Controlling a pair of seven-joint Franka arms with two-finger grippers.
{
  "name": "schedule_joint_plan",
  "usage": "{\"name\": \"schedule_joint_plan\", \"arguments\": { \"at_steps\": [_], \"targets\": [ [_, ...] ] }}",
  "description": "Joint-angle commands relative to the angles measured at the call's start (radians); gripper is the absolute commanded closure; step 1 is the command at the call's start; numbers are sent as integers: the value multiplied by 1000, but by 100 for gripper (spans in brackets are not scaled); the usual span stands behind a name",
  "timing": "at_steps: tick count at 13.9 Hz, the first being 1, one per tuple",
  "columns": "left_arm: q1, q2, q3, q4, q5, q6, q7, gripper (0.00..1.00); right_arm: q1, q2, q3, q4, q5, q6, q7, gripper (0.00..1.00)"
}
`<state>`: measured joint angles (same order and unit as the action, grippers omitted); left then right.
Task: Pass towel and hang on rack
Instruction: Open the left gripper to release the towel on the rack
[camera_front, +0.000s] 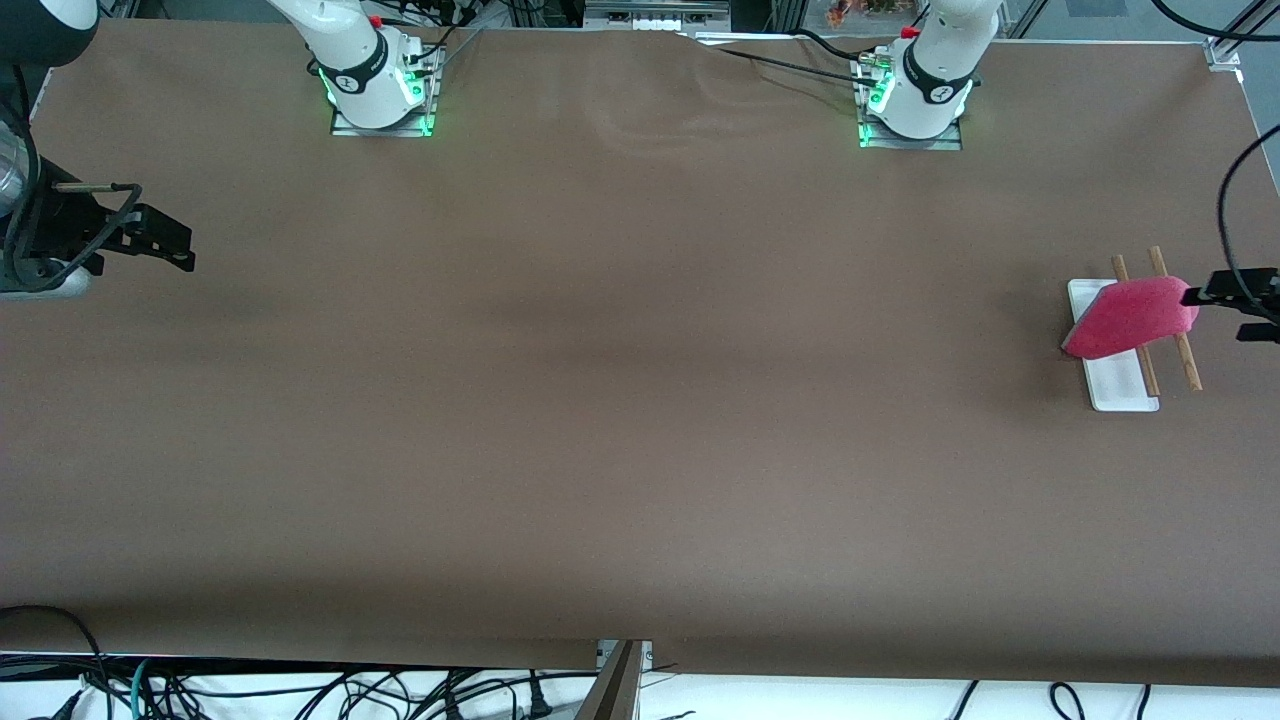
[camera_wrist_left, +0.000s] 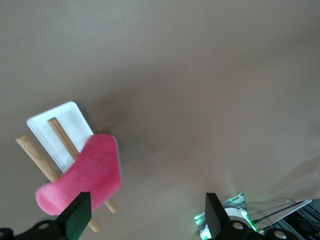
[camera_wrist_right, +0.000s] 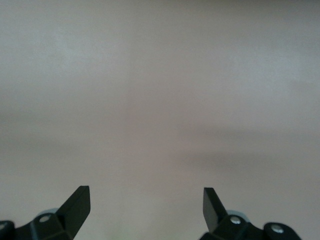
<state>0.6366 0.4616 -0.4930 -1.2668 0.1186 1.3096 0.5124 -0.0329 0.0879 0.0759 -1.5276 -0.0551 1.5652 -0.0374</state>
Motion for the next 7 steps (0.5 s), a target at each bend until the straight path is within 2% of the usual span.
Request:
{"name": "schedule_joint_plan", "arguments": {
  "at_steps": [1,3,4,5,7],
  "targets": [
    [-139,-234,94,-230,0,56,-162,0,2,12,-2,27,14,-5,-12,0],
    [-330,-276,260,-253,-72,57,-292,0,2,10,-2,27,14,-5,-12,0],
    [-392,-285,324,-255,-109,59,-328,0,2,12,-2,26,14,-5,-12,0],
    [-409,-305,347,-278,-143,82,-354,0,2,12,-2,26,14,-5,-12,0],
    [-414,-409,352,-424,-157,199,-380,0,1,10,-2,27,14,-5,-12,0]
  ]
}}
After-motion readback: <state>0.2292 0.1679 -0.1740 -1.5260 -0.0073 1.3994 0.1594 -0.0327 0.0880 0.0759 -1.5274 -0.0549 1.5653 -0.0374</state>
